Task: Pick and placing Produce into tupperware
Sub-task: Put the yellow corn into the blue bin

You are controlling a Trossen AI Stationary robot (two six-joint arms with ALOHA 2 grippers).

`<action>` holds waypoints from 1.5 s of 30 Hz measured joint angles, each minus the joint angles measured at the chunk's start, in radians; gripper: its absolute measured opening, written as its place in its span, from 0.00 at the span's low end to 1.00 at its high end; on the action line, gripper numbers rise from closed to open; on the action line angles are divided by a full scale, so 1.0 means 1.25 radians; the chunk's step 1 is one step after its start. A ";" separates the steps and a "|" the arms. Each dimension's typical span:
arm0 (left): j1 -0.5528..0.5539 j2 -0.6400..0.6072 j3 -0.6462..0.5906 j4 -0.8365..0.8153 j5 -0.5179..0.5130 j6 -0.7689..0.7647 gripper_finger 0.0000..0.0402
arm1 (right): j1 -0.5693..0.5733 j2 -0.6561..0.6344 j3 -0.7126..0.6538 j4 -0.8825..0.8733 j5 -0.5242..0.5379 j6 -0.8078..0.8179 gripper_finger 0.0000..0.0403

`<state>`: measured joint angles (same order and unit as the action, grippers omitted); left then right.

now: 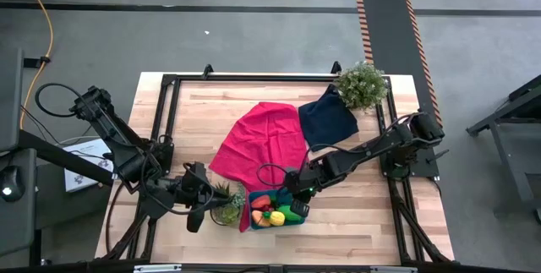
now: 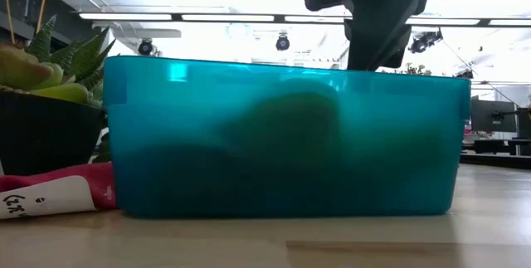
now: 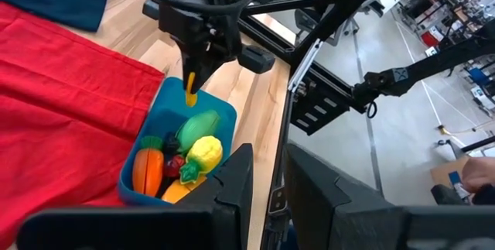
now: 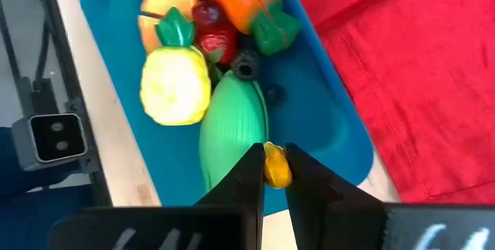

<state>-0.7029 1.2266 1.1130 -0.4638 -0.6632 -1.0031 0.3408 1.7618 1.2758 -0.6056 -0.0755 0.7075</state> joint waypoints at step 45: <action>0.000 0.001 -0.001 -0.009 0.046 0.002 0.16 | -0.037 0.211 0.419 -0.394 0.001 -0.245 0.06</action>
<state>-0.7028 1.2278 1.1122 -0.4751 -0.6057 -1.0000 0.2947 2.0260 1.7996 -1.0975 -0.0744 0.4014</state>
